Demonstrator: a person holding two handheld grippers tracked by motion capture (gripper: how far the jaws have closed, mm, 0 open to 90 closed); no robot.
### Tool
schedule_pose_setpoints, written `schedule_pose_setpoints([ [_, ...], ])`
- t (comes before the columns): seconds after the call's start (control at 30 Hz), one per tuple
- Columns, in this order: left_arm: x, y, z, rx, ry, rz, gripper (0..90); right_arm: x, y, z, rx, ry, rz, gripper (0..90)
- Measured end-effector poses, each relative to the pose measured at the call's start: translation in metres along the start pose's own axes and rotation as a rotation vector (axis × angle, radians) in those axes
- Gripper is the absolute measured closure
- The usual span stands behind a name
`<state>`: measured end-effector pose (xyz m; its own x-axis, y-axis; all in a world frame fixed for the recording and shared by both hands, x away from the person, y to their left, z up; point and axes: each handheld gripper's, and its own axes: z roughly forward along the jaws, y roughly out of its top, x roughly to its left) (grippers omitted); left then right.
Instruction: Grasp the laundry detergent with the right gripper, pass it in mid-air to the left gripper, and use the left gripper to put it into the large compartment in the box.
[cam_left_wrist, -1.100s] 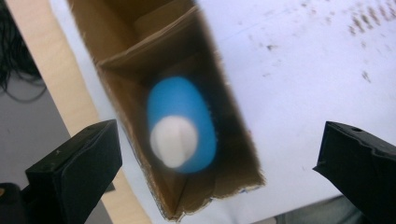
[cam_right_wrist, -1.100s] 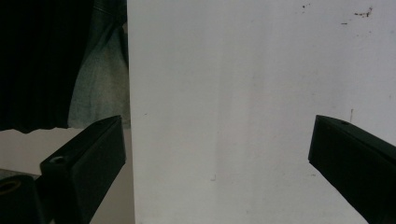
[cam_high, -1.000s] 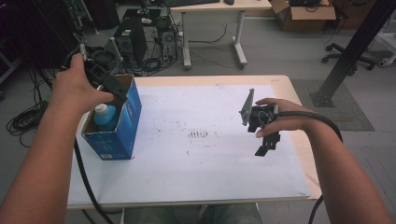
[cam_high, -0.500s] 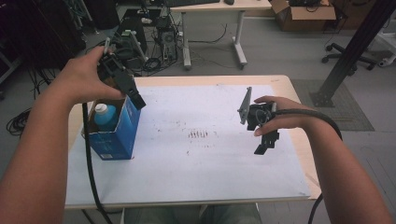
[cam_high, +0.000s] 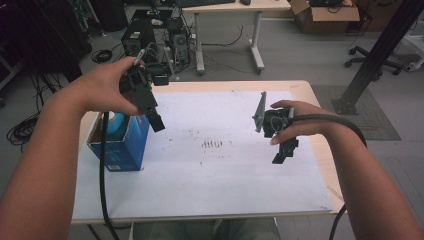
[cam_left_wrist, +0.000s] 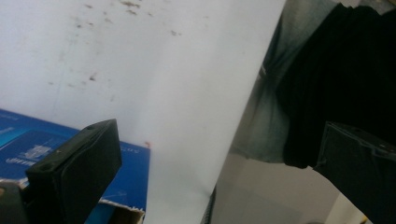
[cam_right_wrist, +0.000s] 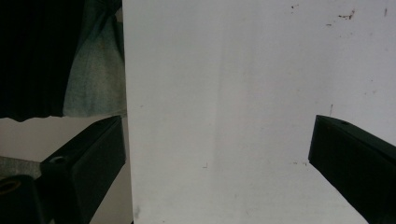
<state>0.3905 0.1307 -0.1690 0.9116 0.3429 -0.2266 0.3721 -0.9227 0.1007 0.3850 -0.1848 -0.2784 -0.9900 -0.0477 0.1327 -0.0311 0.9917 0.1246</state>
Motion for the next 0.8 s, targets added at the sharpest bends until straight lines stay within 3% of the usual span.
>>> schedule_pose_setpoints([
  [0.23, -0.005, 0.009, 0.012, 0.058, -0.006, 0.058, 0.2, -0.001, 0.002, -0.003, 0.009, -0.006, -0.002, 4.1],
  [0.4, -0.005, 0.016, 0.02, 0.066, -0.005, 0.087, 0.2, -0.002, 0.004, -0.001, 0.011, -0.003, -0.002, 4.0],
  [0.8, 0.003, 0.027, 0.031, 0.08, 0.024, 0.109, 0.2, -0.009, 0.005, -0.006, 0.006, -0.009, -0.003, 4.0],
])
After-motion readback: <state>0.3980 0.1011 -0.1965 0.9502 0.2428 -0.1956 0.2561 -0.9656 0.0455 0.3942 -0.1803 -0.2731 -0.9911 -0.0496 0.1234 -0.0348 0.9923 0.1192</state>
